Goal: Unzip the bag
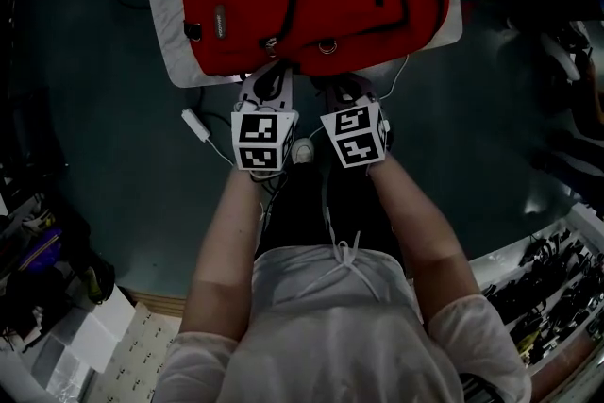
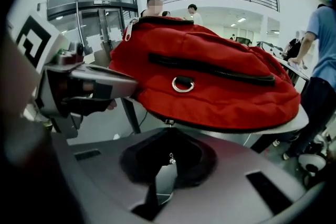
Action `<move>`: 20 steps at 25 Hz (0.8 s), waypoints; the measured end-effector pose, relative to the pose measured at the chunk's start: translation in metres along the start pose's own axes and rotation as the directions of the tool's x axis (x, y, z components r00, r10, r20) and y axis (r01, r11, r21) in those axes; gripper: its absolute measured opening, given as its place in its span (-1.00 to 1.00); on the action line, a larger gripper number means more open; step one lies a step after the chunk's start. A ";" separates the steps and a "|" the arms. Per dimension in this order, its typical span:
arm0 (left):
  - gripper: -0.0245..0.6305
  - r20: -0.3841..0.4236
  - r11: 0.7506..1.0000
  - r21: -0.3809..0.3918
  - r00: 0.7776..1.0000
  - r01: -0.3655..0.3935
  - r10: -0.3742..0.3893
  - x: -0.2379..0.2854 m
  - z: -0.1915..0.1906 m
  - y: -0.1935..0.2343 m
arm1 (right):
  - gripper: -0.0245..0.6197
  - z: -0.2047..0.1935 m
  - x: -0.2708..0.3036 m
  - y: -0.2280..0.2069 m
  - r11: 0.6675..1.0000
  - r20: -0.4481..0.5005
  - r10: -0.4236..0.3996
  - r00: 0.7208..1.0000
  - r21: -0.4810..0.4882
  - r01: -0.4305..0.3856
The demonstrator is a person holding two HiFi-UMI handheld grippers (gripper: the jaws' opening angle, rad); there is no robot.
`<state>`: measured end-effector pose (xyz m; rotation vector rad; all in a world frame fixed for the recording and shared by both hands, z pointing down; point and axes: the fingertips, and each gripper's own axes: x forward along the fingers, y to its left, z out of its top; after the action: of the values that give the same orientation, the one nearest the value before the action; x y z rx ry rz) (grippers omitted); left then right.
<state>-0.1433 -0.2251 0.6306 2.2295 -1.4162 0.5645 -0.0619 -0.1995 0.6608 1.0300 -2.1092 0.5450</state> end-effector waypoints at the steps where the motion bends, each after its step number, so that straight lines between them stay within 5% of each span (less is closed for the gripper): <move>1: -0.86 -0.002 1.000 0.000 1.000 -0.002 0.002 0.000 0.000 0.000 | -0.84 -0.002 -0.002 -0.005 1.000 -0.008 -0.003 1.000 0.000 0.003; 20: -0.86 -0.058 0.998 0.008 0.996 -0.065 0.066 0.000 -0.004 0.002 | -0.84 -0.040 -0.042 -0.113 0.997 -0.139 -0.080 0.987 0.003 0.081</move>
<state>-0.1456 -0.2241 0.6342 2.1598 -1.4638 0.6516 0.0638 -0.2198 0.6621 1.0472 -1.9369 0.5694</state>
